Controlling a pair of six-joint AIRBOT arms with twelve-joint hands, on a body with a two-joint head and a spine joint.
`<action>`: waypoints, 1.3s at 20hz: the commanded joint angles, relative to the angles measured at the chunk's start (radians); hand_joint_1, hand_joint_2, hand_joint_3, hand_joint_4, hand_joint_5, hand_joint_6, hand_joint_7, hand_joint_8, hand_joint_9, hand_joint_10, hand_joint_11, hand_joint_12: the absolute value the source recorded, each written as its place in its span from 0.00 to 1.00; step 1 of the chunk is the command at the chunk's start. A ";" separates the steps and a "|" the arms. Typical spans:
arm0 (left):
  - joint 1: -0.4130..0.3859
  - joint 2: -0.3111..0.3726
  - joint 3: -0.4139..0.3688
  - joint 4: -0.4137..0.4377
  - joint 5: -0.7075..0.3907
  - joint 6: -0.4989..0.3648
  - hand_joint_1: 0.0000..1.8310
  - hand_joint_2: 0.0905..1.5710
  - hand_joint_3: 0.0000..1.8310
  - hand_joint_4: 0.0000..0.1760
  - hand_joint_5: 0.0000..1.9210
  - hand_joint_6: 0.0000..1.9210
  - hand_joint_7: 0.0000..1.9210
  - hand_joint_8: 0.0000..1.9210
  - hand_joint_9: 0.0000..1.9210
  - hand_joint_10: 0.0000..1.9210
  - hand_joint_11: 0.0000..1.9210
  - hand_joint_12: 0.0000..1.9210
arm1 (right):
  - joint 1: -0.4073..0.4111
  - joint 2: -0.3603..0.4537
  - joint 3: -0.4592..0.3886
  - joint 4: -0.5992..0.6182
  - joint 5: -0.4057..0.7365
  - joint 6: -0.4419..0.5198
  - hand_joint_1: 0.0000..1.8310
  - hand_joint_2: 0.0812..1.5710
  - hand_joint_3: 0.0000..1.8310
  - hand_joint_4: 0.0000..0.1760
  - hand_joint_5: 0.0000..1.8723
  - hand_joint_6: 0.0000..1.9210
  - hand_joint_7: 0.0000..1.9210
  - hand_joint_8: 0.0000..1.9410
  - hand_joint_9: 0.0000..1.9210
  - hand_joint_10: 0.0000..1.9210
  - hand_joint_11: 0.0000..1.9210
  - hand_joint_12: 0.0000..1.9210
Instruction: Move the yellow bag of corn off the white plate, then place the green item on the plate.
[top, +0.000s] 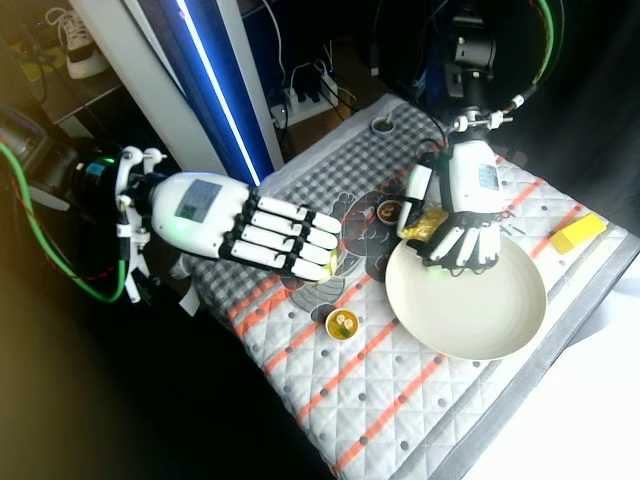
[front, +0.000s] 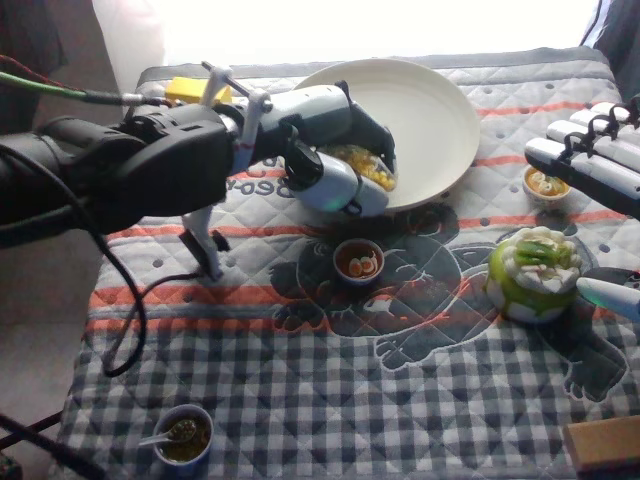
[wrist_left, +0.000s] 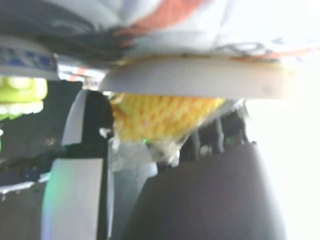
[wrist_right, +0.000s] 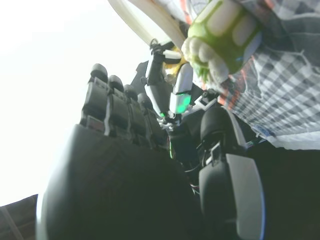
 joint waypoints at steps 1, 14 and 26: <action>-0.014 0.018 -0.015 0.001 -0.104 -0.005 0.55 0.87 0.05 0.00 0.22 0.88 0.31 0.95 0.44 0.97 0.52 0.99 | 0.003 -0.001 0.004 -0.007 0.120 0.002 0.28 0.84 0.00 0.00 0.00 0.00 0.00 0.00 0.00 0.00 0.00 0.00; -0.018 0.269 -0.325 0.162 -0.339 -0.005 0.64 0.85 0.12 0.00 0.12 0.99 0.24 0.98 0.27 0.99 0.38 1.00 | 0.002 -0.001 0.004 -0.002 0.121 0.004 0.30 0.83 0.00 0.00 0.00 0.00 0.00 0.00 0.00 0.00 0.00 0.00; 0.164 0.445 -0.485 0.249 -0.545 -0.219 0.81 0.65 0.00 0.00 0.24 0.59 0.22 0.53 0.20 0.71 0.24 0.83 | -0.005 -0.001 0.003 0.010 0.120 0.015 0.32 0.83 0.00 0.00 0.00 0.00 0.00 0.00 0.00 0.00 0.00 0.17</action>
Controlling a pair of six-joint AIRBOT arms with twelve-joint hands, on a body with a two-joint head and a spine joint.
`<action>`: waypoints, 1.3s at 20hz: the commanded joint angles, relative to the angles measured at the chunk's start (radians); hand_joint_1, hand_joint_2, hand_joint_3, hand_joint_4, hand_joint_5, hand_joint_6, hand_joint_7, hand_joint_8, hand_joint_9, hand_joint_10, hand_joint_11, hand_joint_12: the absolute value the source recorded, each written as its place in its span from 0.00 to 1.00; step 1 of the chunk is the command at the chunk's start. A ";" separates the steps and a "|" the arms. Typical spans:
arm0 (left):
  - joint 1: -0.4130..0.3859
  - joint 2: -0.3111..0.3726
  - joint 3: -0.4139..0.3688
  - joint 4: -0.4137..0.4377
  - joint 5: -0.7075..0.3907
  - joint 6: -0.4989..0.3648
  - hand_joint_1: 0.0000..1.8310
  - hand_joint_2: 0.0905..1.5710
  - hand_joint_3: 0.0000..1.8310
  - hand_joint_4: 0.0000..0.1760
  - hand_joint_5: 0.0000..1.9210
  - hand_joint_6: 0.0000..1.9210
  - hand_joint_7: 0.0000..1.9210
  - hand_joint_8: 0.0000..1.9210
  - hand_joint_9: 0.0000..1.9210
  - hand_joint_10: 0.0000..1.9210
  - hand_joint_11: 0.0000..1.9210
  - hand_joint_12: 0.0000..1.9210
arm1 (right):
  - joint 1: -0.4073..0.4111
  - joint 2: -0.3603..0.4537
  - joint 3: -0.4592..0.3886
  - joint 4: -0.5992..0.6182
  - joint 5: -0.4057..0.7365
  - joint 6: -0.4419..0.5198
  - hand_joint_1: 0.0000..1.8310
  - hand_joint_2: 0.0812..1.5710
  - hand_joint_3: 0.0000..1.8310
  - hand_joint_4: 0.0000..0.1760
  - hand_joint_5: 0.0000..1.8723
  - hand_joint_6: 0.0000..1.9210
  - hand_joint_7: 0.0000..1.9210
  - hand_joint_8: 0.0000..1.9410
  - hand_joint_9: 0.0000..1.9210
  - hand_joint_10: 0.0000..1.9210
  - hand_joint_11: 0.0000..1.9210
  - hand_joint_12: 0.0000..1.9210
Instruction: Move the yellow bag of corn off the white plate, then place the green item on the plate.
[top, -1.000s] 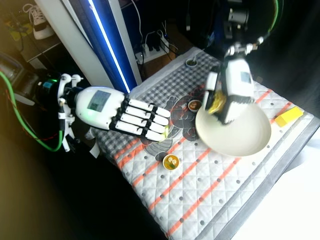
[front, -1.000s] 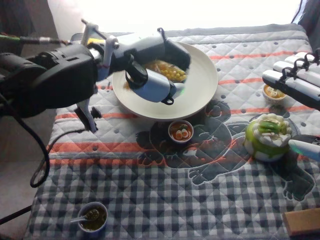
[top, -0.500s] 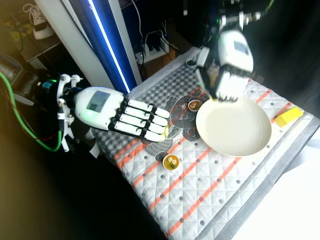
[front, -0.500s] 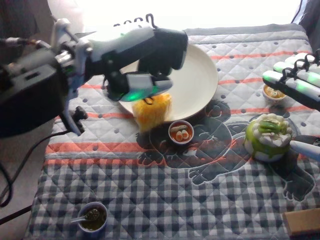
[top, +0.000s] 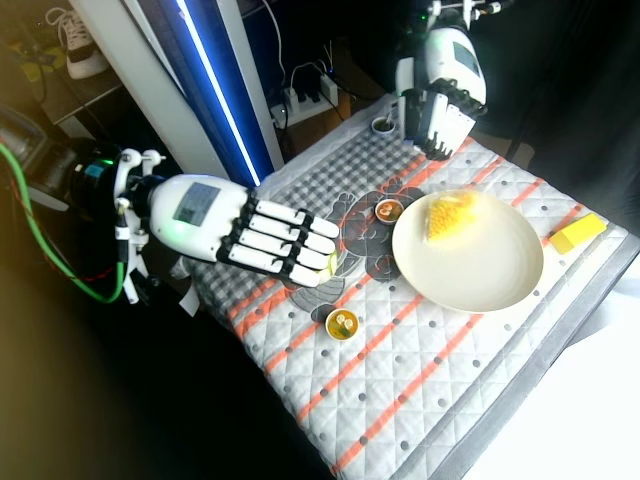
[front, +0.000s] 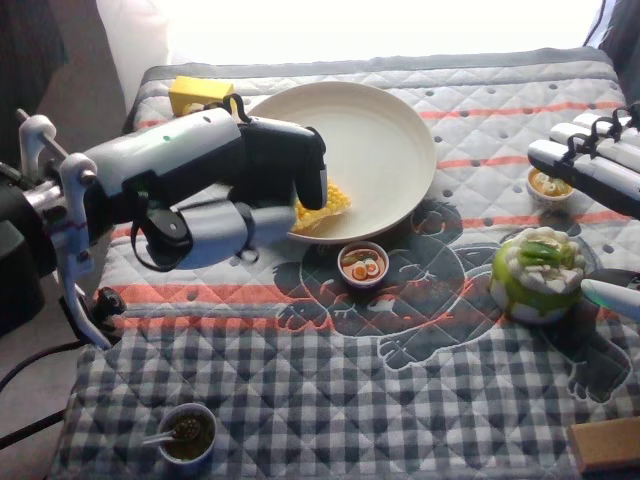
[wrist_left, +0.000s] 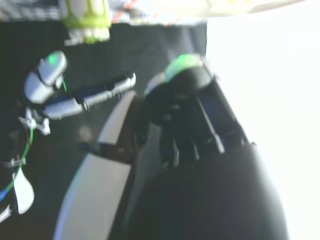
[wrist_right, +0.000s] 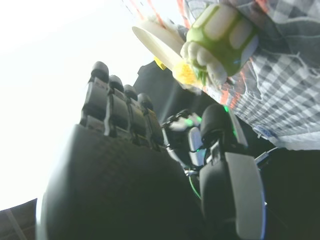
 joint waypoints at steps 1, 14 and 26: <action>-0.017 -0.002 0.001 0.001 -0.143 -0.008 0.82 0.65 0.00 0.00 0.22 0.61 0.20 0.55 0.18 0.76 0.26 0.85 | 0.003 0.000 0.003 -0.004 0.120 0.004 0.32 0.83 0.00 0.00 0.00 0.00 0.00 0.00 0.00 0.00 0.00 0.12; -0.020 -0.004 0.011 -0.009 -0.165 -0.009 0.68 0.77 0.00 0.00 0.02 0.91 0.00 0.83 0.07 0.94 0.21 1.00 | 0.000 0.000 0.003 -0.004 0.120 0.005 0.28 0.82 0.00 0.00 0.00 0.00 0.00 0.00 0.00 0.00 0.00 0.18; -0.155 0.020 0.025 0.023 -0.266 -0.009 0.75 0.79 0.00 0.00 0.05 0.90 0.00 0.84 0.06 0.92 0.12 1.00 | -0.004 -0.001 0.004 -0.003 0.121 0.005 0.27 0.83 0.00 0.00 0.00 0.00 0.00 0.00 0.00 0.00 0.00 0.12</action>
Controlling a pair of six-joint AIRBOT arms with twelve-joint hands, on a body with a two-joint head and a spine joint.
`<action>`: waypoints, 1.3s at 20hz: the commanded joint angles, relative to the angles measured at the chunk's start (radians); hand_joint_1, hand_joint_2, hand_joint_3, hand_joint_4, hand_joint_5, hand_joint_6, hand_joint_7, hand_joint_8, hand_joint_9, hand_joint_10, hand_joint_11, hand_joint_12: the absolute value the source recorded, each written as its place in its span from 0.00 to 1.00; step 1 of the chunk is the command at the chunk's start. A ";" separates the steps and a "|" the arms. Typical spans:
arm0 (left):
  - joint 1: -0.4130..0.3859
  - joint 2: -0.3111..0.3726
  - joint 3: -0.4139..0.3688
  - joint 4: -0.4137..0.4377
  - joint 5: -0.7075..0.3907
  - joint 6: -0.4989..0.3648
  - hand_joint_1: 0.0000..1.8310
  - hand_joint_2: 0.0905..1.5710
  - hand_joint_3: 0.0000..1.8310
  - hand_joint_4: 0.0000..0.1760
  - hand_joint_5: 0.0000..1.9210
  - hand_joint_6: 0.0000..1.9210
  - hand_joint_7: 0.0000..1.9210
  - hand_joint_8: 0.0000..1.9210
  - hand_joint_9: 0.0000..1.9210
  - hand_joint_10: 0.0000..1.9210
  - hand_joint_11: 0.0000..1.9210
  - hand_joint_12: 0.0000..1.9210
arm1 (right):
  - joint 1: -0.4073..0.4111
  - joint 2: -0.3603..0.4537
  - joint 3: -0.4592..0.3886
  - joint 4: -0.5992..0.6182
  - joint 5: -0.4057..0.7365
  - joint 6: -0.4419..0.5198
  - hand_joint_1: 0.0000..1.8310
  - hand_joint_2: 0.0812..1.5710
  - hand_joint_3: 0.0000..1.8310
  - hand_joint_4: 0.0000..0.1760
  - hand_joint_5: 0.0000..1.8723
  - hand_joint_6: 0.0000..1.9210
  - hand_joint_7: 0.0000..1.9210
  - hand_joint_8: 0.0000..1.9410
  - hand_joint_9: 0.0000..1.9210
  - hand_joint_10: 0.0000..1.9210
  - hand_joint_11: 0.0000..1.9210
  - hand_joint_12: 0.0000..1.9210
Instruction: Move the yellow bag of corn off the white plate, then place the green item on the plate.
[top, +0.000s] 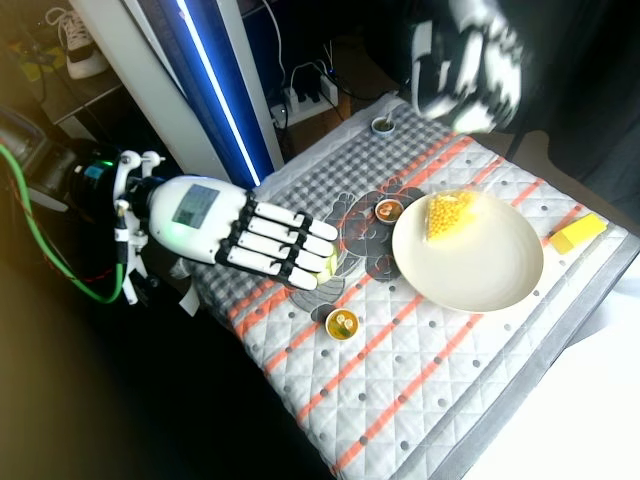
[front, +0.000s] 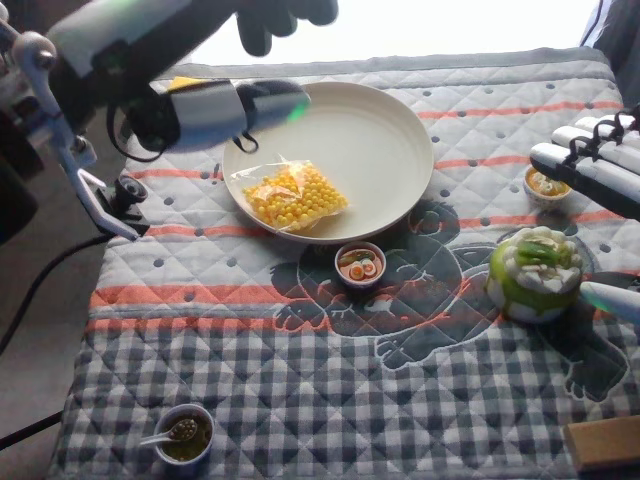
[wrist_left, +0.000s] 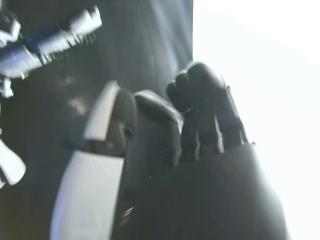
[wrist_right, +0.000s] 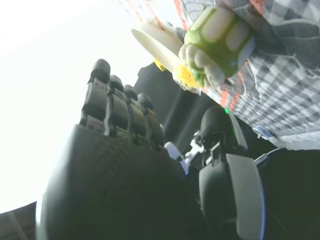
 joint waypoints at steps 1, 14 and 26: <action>-0.016 0.004 0.001 0.002 -0.128 -0.006 0.75 0.79 0.00 0.00 0.04 0.89 0.00 0.81 0.05 0.91 0.11 1.00 | 0.003 -0.001 0.004 -0.004 0.121 0.002 0.27 0.83 0.00 0.00 0.00 0.00 0.00 0.00 0.00 0.00 0.00 0.12; -0.012 0.011 -0.015 0.015 -0.163 -0.006 0.88 0.81 0.00 0.00 0.04 0.95 0.00 0.88 0.25 0.93 0.17 1.00 | -0.001 -0.001 0.004 -0.001 0.124 0.002 0.27 0.83 0.00 0.00 0.00 0.00 0.00 0.00 0.00 0.00 0.00 0.16; 0.005 -0.070 0.056 -0.025 0.001 -0.006 0.50 0.68 0.00 0.05 0.13 0.10 0.15 0.04 0.08 0.31 0.00 0.80 | -0.001 -0.005 0.004 -0.001 0.124 0.002 0.27 0.83 0.00 0.00 0.00 0.00 0.00 0.00 0.00 0.00 0.00 0.13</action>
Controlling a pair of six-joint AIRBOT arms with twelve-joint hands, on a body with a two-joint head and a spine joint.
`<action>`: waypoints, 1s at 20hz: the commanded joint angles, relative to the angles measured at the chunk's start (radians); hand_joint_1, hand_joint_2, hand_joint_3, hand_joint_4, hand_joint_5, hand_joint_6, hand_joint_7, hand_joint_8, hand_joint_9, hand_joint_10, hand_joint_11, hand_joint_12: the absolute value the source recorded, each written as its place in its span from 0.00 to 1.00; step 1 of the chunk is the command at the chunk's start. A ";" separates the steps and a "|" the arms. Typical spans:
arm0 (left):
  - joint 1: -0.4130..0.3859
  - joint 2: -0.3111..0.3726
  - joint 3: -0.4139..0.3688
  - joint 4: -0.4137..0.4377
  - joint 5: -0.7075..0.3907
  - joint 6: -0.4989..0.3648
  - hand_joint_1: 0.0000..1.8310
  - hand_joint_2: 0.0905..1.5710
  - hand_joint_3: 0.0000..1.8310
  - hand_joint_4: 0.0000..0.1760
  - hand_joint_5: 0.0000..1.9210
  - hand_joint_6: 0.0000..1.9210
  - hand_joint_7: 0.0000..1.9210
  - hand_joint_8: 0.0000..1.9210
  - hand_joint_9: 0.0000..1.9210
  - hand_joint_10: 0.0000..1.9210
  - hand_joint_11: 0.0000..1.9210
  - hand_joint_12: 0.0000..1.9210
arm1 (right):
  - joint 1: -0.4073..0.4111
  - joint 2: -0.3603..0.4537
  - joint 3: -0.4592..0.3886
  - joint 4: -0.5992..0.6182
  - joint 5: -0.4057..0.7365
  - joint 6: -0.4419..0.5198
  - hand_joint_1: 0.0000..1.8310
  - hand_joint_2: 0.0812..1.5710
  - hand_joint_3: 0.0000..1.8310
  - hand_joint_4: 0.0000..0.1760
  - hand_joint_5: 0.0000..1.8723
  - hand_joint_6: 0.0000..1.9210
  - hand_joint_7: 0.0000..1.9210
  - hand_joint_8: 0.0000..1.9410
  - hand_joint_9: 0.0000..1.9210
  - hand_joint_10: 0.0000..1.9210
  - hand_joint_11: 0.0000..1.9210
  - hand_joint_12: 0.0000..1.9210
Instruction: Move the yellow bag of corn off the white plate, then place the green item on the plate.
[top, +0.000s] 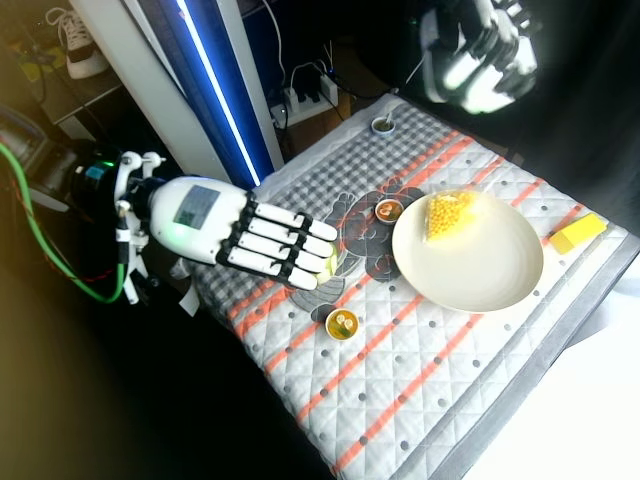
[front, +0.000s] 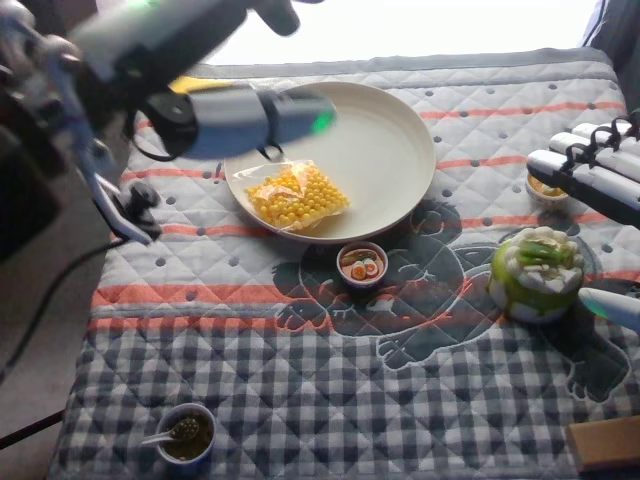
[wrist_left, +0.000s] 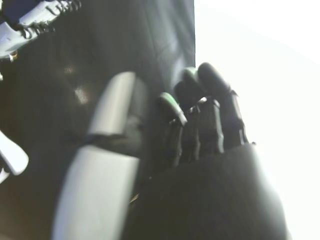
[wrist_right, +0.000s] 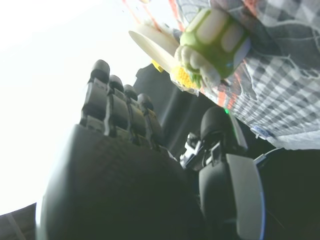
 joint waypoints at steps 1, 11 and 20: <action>-0.008 -0.014 0.012 -0.010 -0.047 -0.006 0.49 0.67 0.00 0.16 0.13 0.05 0.14 0.01 0.08 0.32 0.00 0.82 | 0.008 0.000 0.004 -0.001 0.122 0.002 0.28 0.83 0.00 0.00 0.00 0.00 0.00 0.00 0.00 0.00 0.00 0.14; -0.016 -0.143 0.166 0.024 0.271 -0.004 0.47 0.63 0.01 0.82 0.00 0.00 0.00 0.00 0.00 0.00 0.00 0.27 | 0.006 -0.002 0.004 0.000 0.122 0.004 0.28 0.82 0.00 0.03 0.00 0.00 0.00 0.00 0.00 0.00 0.00 0.09; -0.002 -0.209 0.236 0.023 0.356 -0.005 0.62 0.61 0.00 0.83 0.20 0.03 0.13 0.02 0.16 0.07 0.01 0.84 | 0.005 -0.002 0.005 0.004 0.124 0.004 0.27 0.83 0.00 0.00 0.00 0.00 0.00 0.00 0.00 0.00 0.00 0.18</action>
